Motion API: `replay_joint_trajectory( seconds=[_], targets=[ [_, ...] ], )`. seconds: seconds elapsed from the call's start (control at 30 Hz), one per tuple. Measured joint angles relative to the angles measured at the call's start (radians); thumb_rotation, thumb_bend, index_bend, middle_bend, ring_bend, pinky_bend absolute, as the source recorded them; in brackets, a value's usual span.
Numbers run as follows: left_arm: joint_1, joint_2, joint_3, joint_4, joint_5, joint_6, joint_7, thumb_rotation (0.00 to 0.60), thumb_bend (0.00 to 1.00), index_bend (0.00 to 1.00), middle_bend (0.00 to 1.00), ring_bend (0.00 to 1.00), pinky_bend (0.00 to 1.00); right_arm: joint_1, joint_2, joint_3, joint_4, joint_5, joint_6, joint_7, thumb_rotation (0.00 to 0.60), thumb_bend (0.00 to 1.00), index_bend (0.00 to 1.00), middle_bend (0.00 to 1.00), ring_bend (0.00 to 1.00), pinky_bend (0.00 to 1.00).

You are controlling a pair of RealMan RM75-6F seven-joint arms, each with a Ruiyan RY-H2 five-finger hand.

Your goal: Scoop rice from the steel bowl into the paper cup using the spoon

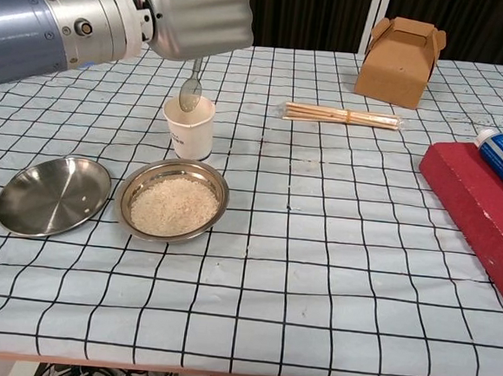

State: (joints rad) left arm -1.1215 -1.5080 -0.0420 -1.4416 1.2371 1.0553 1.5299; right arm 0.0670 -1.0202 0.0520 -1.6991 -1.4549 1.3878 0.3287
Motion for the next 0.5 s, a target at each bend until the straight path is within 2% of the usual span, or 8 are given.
replay_joint_trajectory(
  seconds=[0.27, 0.5],
  targets=[
    [0.042, 0.009, -0.036, -0.043, -0.039, 0.066, -0.051, 0.600, 0.51, 0.80, 1.00, 1.00, 1.00, -0.001, 0.001, 0.001, -0.001, 0.001, 0.002, 0.005, 0.600, 0.16, 0.00, 0.00, 0.00, 0.18],
    [0.149, 0.044, -0.096, -0.209, -0.165, 0.198, -0.162, 0.600, 0.50, 0.80, 1.00, 1.00, 1.00, 0.001, -0.001, -0.001, -0.001, -0.002, -0.002, 0.002, 0.600, 0.16, 0.00, 0.00, 0.00, 0.18]
  ],
)
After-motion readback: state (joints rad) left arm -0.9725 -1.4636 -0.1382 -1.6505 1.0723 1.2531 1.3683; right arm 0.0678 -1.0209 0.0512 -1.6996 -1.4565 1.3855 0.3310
